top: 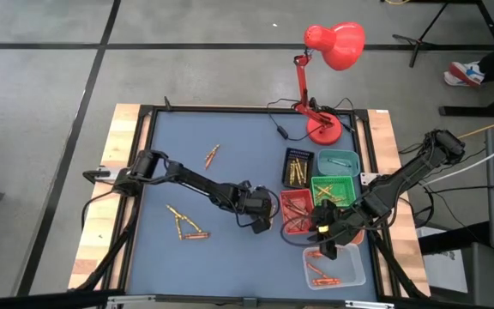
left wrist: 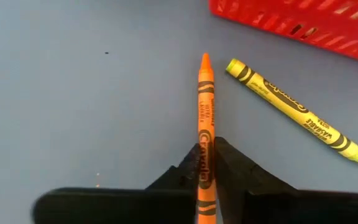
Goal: Sort crayons
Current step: Put the orange crayon into the transparent bin
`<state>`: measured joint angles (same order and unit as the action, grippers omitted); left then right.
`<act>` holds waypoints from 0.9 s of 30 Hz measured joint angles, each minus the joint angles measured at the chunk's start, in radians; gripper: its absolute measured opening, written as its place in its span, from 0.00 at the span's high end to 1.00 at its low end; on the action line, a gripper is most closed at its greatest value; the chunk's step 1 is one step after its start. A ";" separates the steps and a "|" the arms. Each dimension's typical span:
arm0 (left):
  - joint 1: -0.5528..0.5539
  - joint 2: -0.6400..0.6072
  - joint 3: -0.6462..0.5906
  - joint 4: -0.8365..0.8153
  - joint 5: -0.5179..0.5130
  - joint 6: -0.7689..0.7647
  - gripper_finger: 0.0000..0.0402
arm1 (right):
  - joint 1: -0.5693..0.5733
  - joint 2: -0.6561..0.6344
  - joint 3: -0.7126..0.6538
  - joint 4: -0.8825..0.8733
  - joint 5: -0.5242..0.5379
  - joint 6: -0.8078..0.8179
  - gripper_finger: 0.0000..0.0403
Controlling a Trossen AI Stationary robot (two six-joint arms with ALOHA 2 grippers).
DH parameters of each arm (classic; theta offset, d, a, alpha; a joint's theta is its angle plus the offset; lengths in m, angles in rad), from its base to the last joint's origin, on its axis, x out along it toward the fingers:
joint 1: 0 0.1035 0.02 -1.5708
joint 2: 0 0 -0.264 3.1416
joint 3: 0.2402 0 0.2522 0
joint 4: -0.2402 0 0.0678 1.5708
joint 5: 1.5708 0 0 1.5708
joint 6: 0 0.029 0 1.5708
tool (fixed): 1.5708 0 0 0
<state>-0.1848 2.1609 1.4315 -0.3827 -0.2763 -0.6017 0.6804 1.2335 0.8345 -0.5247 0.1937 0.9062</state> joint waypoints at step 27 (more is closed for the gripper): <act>-0.078 -0.277 -0.005 0.000 0.007 0.057 0.99 | 0.000 0.000 0.000 0.083 0.387 0.000 0.63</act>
<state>-0.2625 1.8837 1.4261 -0.3823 -0.2696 -0.5448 0.6804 1.2339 0.8345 -0.4413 0.5811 0.9063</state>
